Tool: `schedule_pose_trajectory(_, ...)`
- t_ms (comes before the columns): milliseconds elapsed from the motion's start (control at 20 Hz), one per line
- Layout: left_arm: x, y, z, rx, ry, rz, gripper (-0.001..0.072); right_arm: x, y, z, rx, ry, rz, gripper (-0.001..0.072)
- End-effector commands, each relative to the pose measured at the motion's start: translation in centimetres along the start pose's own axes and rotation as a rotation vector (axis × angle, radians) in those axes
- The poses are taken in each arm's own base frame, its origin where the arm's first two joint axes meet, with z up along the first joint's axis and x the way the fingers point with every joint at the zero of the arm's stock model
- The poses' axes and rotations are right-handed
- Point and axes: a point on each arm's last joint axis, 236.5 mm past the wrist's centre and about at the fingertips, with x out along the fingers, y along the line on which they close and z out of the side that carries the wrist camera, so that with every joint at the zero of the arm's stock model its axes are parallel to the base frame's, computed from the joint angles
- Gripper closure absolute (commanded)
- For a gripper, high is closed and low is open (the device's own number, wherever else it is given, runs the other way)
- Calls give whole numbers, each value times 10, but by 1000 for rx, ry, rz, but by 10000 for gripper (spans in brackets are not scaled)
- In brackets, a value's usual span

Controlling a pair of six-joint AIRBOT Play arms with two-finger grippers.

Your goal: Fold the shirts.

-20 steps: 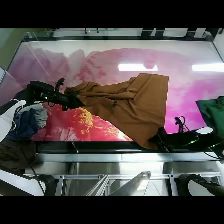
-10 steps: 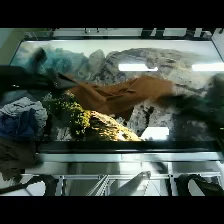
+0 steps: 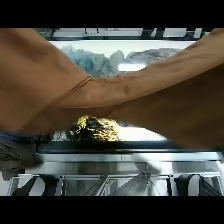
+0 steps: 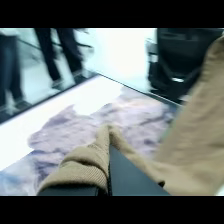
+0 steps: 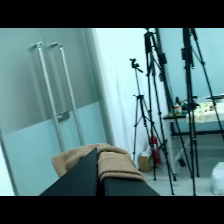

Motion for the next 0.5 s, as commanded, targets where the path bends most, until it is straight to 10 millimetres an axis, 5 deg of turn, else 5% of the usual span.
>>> schedule_pose_trajectory(0, 3, 18, -3, -61, 54, -28, 680, 10, -52, -40, 78, 188, -53, 691)
schedule_pose_trajectory(150, 41, 70, -73, -318, 206, -183, 681, 23, -115, -121, 330, 386, -39, 691)
schedule_pose_trajectory(300, 97, 138, -187, -564, 409, -135, 681, 26, -162, -240, 564, 609, -49, 691)
schedule_pose_trajectory(450, 137, 182, -287, -770, 503, -122, 681, 17, -211, -336, 758, 735, -116, 691)
